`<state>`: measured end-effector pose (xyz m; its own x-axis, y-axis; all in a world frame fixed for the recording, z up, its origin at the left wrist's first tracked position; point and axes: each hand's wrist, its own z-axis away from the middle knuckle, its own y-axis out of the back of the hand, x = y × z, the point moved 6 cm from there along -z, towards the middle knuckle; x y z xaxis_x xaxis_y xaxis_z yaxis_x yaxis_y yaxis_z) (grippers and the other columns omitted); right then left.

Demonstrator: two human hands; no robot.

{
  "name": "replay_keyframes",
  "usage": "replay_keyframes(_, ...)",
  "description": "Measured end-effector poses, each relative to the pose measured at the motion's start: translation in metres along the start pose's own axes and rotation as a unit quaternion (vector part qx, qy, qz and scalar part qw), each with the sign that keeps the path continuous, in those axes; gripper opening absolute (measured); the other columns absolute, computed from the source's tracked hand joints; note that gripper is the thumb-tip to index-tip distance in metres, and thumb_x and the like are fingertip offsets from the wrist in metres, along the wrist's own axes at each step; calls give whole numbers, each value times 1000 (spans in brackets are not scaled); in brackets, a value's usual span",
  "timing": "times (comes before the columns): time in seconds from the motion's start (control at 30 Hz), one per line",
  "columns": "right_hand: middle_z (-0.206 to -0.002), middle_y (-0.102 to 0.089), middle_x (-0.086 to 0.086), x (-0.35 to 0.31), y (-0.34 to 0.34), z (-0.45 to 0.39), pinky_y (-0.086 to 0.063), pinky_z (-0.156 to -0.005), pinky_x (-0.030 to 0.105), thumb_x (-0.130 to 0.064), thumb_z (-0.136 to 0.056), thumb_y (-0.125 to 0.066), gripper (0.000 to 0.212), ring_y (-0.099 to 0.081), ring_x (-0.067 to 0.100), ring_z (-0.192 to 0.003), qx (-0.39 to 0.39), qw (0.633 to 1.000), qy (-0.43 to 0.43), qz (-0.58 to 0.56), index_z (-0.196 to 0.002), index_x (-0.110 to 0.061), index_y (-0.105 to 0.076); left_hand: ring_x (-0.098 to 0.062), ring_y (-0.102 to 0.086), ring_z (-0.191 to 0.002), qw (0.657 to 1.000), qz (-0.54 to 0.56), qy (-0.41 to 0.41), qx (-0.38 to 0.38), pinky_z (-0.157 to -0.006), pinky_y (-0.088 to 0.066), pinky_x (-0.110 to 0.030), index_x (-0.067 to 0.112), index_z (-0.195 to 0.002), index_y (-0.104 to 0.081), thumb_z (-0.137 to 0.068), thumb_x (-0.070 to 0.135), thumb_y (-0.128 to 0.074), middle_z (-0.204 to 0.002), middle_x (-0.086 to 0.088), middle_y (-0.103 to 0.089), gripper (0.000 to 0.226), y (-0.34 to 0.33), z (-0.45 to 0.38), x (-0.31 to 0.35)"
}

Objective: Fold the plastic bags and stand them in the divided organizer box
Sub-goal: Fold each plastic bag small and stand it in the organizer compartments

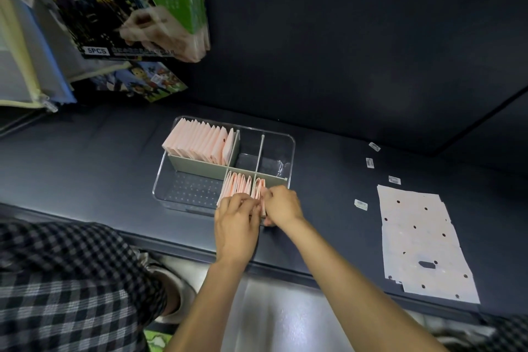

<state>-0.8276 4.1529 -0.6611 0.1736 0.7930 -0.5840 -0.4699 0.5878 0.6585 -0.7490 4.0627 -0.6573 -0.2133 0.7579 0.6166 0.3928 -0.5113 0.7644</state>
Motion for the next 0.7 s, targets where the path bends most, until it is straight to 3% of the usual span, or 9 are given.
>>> replay_keyframes(0.1,-45,-53,3,-1,-3,-6,-43,-40,15,-24,-99,-33,40,-53,12,-31,-30,999,-18,-19,-63,-12,-47,-29,-56,-90,1000,8,-6,11,-75,-41,-36,16,-90,-72,-79,13,-73,-99,-2,-64,11,3,2,0)
replay_keyframes(0.17,-36,-49,-1,-2,-5,-11,-38,-35,15,-26,-100,-36,44,-49,9,-26,-33,998,-29,-42,-59,-13,-44,-30,-57,-87,1000,5,-22,13,-72,-41,-36,18,-87,-73,-74,12,-77,-96,-3,-65,15,4,3,1)
replay_keyframes(0.37,-55,-49,7,-11,-13,-20,-33,-51,24,-32,-102,-26,47,-54,29,-59,-71,997,-3,2,-60,-15,-41,-31,-54,-89,1000,-18,-11,-8,-72,-41,-38,17,-85,-74,-77,16,-75,-99,-4,-64,8,2,2,-5)
replay_keyframes(0.53,-66,-60,18,-14,-16,-11,-39,-48,27,-25,-100,-22,42,-57,27,-51,-129,991,27,2,-67,-12,-44,-33,-53,-90,1000,-24,11,-2,-73,-40,-39,15,-84,-73,-77,15,-75,-98,-6,-63,7,2,1,-8)
replay_keyframes(0.63,-64,-61,14,-9,-4,-5,-46,-53,29,-19,-97,-32,35,-61,27,-55,-80,994,65,-28,-66,-14,-48,-34,-51,-96,999,-46,22,-7,-77,-37,-40,15,-86,-73,-79,16,-72,-103,-7,-62,7,-1,1,-4)
replay_keyframes(0.7,-74,-68,10,3,13,1,-47,-49,21,-14,-94,-40,27,-59,13,-45,-33,993,86,-80,-75,-14,-59,-35,-50,-97,997,-78,26,-4,-77,-36,-42,16,-86,-73,-80,17,-71,-105,-8,-62,6,-1,1,1)
